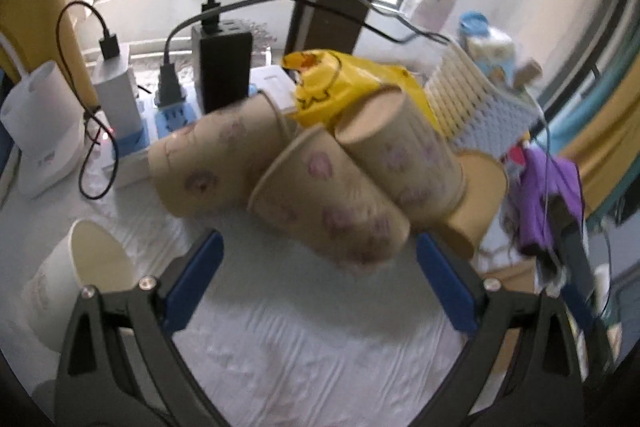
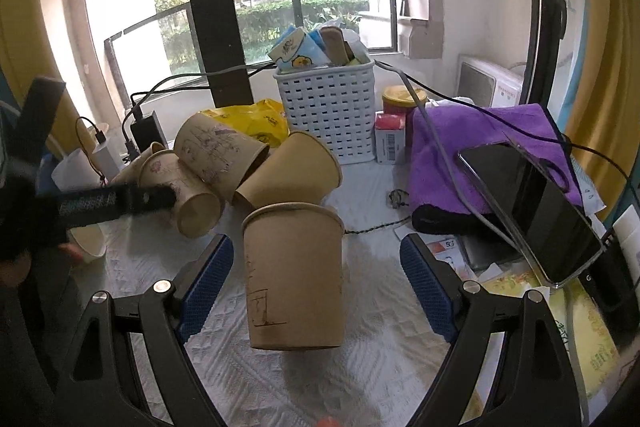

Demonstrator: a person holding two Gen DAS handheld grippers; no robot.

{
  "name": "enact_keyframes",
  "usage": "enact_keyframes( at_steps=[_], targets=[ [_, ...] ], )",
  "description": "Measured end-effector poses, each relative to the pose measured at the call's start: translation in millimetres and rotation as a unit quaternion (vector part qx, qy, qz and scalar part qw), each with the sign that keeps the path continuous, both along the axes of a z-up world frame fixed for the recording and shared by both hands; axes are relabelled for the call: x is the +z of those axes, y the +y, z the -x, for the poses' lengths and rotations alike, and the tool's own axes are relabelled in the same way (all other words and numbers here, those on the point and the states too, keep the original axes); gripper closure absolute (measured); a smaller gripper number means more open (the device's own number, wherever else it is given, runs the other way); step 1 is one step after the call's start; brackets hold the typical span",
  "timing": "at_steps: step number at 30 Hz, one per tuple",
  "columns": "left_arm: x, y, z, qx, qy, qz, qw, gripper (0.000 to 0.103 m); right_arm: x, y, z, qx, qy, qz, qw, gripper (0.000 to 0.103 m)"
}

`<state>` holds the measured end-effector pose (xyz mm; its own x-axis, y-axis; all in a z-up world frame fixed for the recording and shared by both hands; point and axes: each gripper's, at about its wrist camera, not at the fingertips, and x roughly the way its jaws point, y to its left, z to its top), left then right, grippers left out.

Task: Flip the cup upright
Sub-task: 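Reach the left tool to the pink-printed paper cup lying sideways and grasp it, then lift the pink-printed cup off the table with the left tool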

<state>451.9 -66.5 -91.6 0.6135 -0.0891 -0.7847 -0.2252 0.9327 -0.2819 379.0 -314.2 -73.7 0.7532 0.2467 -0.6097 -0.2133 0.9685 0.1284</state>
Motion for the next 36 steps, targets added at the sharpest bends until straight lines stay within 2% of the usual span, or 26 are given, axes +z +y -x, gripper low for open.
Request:
enact_keyframes(
  at_steps=[5, 7, 11, 13, 15, 16, 19, 22, 25, 27, 32, 36],
  targets=[
    [-14.5, 3.4, -25.0, 0.028, 0.031, 0.021, 0.9989, 0.005, 2.2, -2.7, 0.5, -0.002, -0.003, -0.006, 1.000, 0.015],
    [-21.4, 7.3, -30.1, 0.028, 0.039, 0.046, 0.9978, 0.005, 2.9, -2.1, 0.3, -0.002, -0.004, -0.007, 1.000, 0.015],
    [-25.5, 12.1, -40.0, 0.027, 0.045, 0.061, 0.9968, 0.005, 3.1, -1.5, 0.0, -0.002, -0.004, -0.008, 1.000, 0.015],
    [-33.1, 18.7, -45.0, 0.028, 0.061, 0.106, 0.9920, 0.005, 4.0, -1.4, -0.1, -0.002, -0.005, -0.008, 1.000, 0.015],
    [-38.2, 25.1, -48.5, 0.031, 0.070, 0.133, 0.9881, 0.006, 5.5, -1.6, 1.1, -0.003, -0.007, -0.009, 1.000, 0.015],
    [-37.8, 26.6, -50.4, 0.026, 0.066, 0.131, 0.9888, 0.008, 6.3, -1.7, 1.6, -0.004, -0.007, -0.009, 1.000, 0.015],
    [-30.9, 23.2, -49.7, 0.005, 0.055, 0.125, 0.9906, 0.024, 8.5, -2.6, 3.7, -0.005, -0.010, -0.009, 1.000, 0.015],
    [-28.7, 20.0, -49.9, -0.008, 0.054, 0.130, 0.9900, 0.032, 10.8, -2.5, 6.6, -0.005, -0.010, -0.009, 1.000, 0.015],
    [-22.8, 21.7, -48.0, -0.008, 0.054, 0.138, 0.9889, 0.036, 16.7, -2.1, 11.6, -0.004, -0.017, -0.010, 1.000, 0.015],
    [-18.5, 22.6, -35.5, -0.011, 0.050, 0.134, 0.9897, 0.037, 20.3, -3.1, 15.6, -0.006, -0.021, -0.010, 1.000, 0.015],
    [-15.1, 16.7, -33.5, -0.013, 0.052, 0.136, 0.9893, 0.039, 25.1, -3.7, 21.4, -0.006, -0.022, -0.012, 1.000, 0.015],
    [-1.0, 10.2, -13.2, -0.043, 0.033, 0.104, 0.9931, 0.039, 26.6, -0.6, 22.3, 0.003, -0.018, -0.016, 1.000, 0.015]
  ],
)
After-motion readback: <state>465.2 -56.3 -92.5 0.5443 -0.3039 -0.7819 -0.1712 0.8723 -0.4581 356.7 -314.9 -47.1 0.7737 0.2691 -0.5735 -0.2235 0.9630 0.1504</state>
